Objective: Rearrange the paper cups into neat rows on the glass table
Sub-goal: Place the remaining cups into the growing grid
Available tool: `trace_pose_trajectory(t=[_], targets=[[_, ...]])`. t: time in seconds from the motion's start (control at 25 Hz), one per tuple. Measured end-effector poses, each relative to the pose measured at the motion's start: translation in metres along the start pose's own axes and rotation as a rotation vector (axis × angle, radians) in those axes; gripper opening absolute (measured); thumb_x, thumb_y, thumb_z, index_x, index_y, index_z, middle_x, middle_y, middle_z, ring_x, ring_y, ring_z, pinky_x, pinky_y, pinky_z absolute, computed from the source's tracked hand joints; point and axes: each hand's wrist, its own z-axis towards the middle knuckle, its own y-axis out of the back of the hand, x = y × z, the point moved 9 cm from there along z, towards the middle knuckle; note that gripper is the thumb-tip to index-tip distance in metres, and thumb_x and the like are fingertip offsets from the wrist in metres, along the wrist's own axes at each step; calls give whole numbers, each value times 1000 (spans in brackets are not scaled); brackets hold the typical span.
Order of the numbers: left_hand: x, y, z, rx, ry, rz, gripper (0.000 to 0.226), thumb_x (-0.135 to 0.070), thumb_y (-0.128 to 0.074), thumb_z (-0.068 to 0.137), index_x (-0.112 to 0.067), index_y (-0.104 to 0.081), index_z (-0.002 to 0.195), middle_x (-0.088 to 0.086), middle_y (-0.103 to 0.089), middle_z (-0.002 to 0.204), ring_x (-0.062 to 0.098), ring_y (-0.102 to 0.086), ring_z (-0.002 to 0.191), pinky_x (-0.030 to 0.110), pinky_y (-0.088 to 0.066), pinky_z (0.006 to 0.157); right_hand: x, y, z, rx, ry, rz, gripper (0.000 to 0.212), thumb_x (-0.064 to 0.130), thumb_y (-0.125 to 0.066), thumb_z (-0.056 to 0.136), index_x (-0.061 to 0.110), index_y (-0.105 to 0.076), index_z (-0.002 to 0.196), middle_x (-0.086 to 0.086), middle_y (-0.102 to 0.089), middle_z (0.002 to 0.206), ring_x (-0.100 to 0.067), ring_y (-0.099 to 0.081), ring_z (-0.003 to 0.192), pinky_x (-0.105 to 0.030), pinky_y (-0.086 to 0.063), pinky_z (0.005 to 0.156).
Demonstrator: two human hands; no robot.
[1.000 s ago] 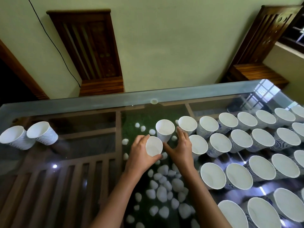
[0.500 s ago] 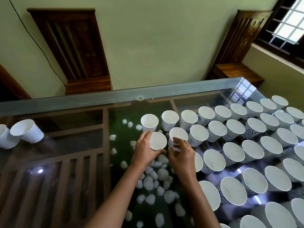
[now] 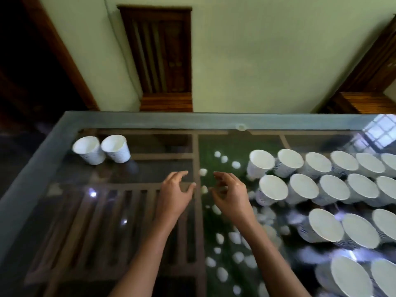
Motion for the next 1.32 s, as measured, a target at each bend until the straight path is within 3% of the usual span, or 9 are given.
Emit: trace_pose_trajectory(t=[0.2,0.32,0.48,0.72,0.8,0.96,1.12,1.32], targets=[[97,119,27,-223,120,17,31,-11,-73,73,-4,-66,103,15,-65,98,26,-62,87,27,-45,73,90,-125,44,168,138,8,52,18,-69,79,13,-50,127,-2,-54,120,-15,-55,107,-28,-49,91],[142,168,48,-293,142,39,38,-11,-75,72,-3,-63,107,15,-64,107,29,-60,97,32,-47,83,122,-184,73,187,102,24,62,25,-71,78,16,-44,132,-1,-47,130,-15,-48,117,-22,-41,95],[187,203,81,-341,140,104,65,-19,-78,70,-6,-50,126,15,-53,126,28,-50,117,27,-37,91,145,-229,110,90,88,61,81,24,-78,71,10,-35,138,-8,-35,139,-19,-38,126,-6,-19,95],[233,192,116,-259,206,49,103,-32,-82,63,-13,-22,144,13,-37,143,28,-37,130,40,-40,98,135,-270,144,57,5,98,98,29,-82,65,14,-25,143,-6,-30,145,-21,-35,130,-26,-30,103],[247,186,125,-258,247,-3,106,-32,-84,60,-14,-21,144,11,-38,143,28,-38,130,41,-41,97,130,-278,149,31,-20,114,99,31,-83,63,14,-27,142,-6,-34,144,-22,-36,130,-36,-33,106],[250,184,135,-317,203,-88,84,-25,-86,58,-9,-46,130,12,-54,128,27,-52,116,31,-45,85,123,-280,147,-55,-65,201,90,25,-85,63,19,-34,138,-4,-43,140,-22,-41,128,-50,-41,102],[230,174,119,-292,157,-127,78,-17,-87,56,-5,-51,125,15,-59,122,30,-55,112,34,-46,86,115,-258,121,-84,-87,226,89,26,-84,63,22,-35,136,-1,-44,137,-18,-42,125,-46,-43,102],[160,133,67,-148,89,-125,79,-16,-87,55,-6,-52,124,17,-57,122,32,-54,111,31,-42,84,76,-173,45,-186,-160,211,84,27,-85,59,19,-42,132,5,-46,122,-12,-47,114,-37,-49,95]])
